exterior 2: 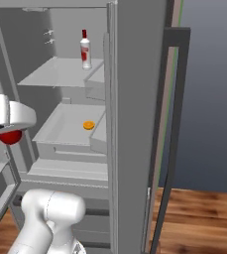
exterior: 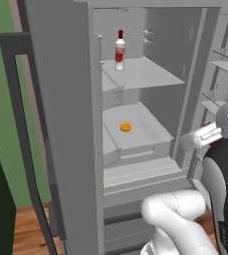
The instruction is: Place the liquor on the top shelf of the fridge to keep it out of children's reach, and place the orange and apple on lower shelves for easy access.
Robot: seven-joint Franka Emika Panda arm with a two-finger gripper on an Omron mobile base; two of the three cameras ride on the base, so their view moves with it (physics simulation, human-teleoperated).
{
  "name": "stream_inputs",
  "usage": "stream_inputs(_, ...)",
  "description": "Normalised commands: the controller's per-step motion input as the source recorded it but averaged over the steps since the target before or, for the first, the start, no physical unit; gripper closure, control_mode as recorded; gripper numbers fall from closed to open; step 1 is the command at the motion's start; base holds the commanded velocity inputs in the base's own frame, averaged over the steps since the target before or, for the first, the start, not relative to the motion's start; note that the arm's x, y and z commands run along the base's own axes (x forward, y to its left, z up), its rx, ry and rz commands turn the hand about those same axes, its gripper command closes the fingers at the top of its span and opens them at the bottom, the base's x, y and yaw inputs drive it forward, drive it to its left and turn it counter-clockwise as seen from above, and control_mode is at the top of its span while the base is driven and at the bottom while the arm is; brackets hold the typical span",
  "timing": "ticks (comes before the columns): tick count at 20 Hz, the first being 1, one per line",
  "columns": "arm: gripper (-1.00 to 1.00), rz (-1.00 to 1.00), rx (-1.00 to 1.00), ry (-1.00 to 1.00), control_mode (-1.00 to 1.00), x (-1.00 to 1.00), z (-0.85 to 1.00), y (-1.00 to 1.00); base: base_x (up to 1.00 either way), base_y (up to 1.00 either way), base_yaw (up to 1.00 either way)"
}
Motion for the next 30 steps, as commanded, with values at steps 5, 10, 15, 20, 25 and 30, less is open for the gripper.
stream_inputs(5, 1.0, 0.0, 0.0, 0.0, -1.0, 0.45, -0.23, 0.0, 0.0, 0.0, 0.0)
stream_inputs(10, 1.0, 0.0, 0.01, 0.03, -1.0, 0.51, -0.39, 0.0, 0.0, 0.0, 0.0)
stream_inputs(15, 1.0, 0.0, 0.0, 0.01, -1.0, 0.47, -0.38, 0.0, 0.0, 0.0, 0.0)
stream_inputs(20, 1.0, 0.0, 0.02, 0.0, -1.0, 0.5, -0.27, 0.0, 0.0, 0.0, 0.0)
stream_inputs(25, 1.0, 0.0, 0.06, 0.01, -1.0, 0.52, -0.25, 0.0, 0.0, 0.0, 0.0)
stream_inputs(30, 1.0, 0.0, 0.11, 0.01, -1.0, 0.49, -0.25, 0.0, 0.0, 0.0, 0.0)
